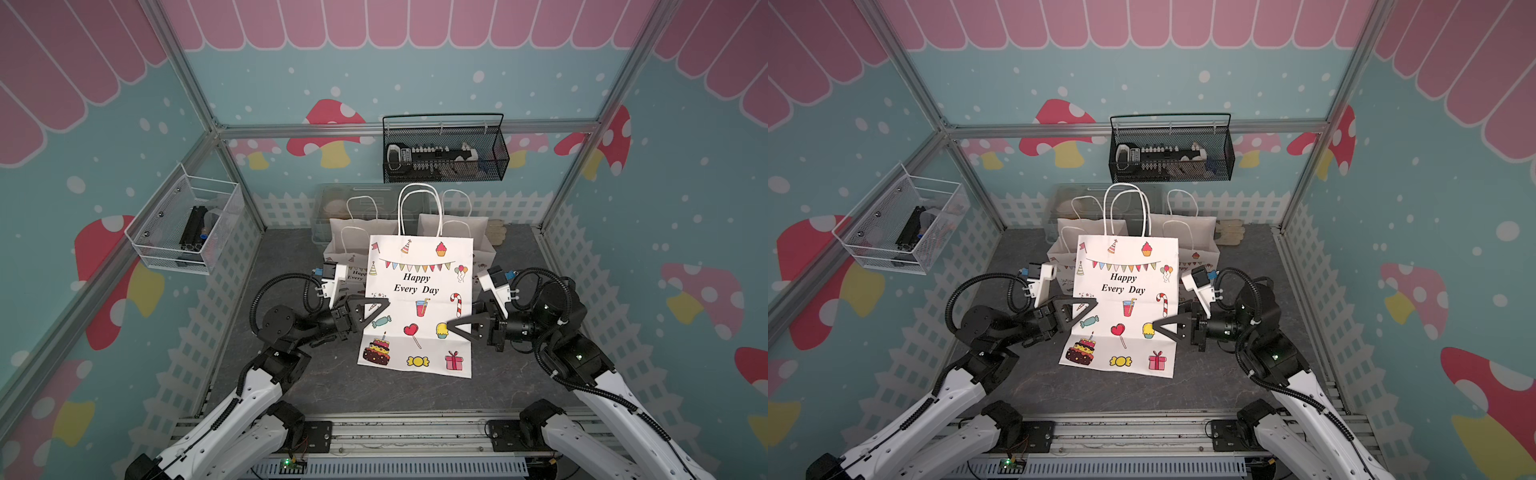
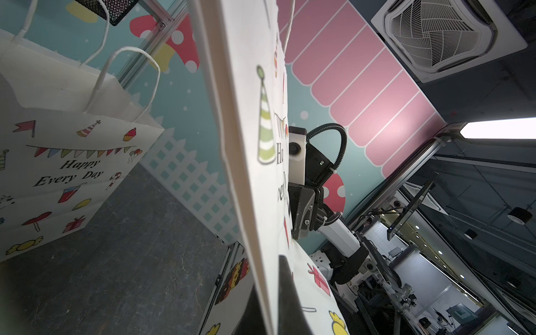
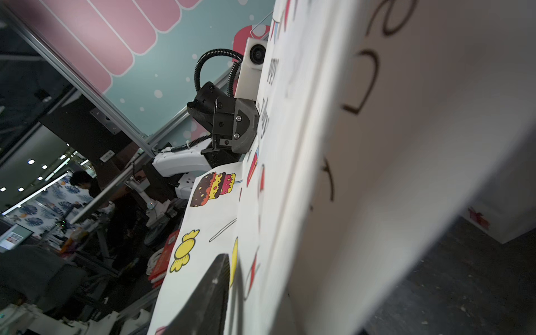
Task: Put away the paper bag
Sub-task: Press the paper bag.
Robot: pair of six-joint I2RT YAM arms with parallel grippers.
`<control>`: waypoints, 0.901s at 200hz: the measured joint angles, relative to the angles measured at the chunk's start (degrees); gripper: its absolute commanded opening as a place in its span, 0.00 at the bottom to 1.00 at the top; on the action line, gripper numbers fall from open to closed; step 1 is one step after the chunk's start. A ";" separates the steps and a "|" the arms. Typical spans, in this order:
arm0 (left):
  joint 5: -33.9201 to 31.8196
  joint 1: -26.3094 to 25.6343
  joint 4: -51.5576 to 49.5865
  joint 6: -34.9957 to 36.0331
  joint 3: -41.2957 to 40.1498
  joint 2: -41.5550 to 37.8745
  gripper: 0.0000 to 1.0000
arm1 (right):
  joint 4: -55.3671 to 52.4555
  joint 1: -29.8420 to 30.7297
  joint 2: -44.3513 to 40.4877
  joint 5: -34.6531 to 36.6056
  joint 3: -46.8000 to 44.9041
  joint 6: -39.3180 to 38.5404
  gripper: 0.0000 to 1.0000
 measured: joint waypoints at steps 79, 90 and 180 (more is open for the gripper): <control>2.16 0.00 -4.15 2.03 1.01 -1.36 0.63 | -7.45 0.31 -0.13 1.16 2.71 -4.87 0.00; 3.04 0.00 -4.44 2.54 1.03 -1.64 0.72 | -7.87 0.31 -0.15 1.25 2.73 -4.98 0.00; 9.66 -0.55 -0.66 1.86 0.33 -7.45 0.99 | -8.31 -4.92 0.94 -2.97 7.06 -4.81 0.00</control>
